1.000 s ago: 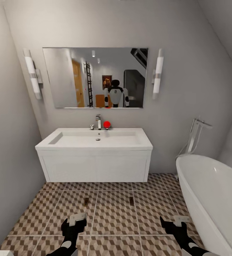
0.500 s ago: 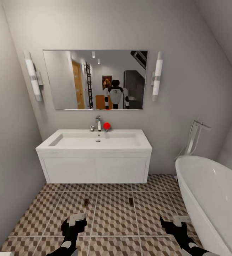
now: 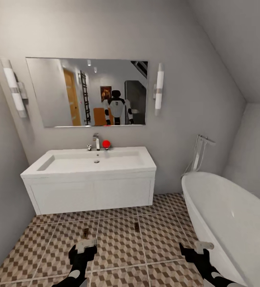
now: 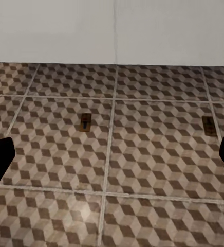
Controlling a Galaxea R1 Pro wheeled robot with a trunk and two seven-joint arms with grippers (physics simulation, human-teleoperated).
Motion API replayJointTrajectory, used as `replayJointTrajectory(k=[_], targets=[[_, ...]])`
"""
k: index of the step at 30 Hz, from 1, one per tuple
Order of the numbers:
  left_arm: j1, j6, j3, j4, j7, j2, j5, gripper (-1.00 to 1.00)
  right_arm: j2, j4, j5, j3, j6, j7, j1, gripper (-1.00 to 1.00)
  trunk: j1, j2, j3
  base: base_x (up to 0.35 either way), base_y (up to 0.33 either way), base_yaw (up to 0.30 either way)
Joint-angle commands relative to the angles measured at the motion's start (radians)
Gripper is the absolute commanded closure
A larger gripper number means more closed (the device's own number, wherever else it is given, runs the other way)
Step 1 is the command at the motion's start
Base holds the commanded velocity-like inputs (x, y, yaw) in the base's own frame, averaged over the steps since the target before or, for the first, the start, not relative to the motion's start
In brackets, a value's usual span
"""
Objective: Take the four mousetraps from the cabinet in the bathroom and place them on the bathroom floor. Make sure all four end up on the same floor surface, and ensure that at least two of them are either under or directly next to the same bathroom sink.
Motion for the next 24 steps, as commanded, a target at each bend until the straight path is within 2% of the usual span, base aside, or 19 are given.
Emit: replayJointTrajectory(k=[1,24], targets=[[-0.001,-0.003,-0.009,0.001,0.005,0.000,0.008,-1.00,-0.001,0.004,0.009,-0.009,-0.006,0.001,-0.002,-1.00,-0.004,0.006,0.002,0.000,0.000,-0.280],[-0.001,-0.003,-0.009,0.001,0.005,0.000,0.008,-1.00,-0.001,0.004,0.010,-0.009,-0.006,0.001,-0.002,-1.00,-0.092,0.167,0.087,0.000,0.000,-0.283]])
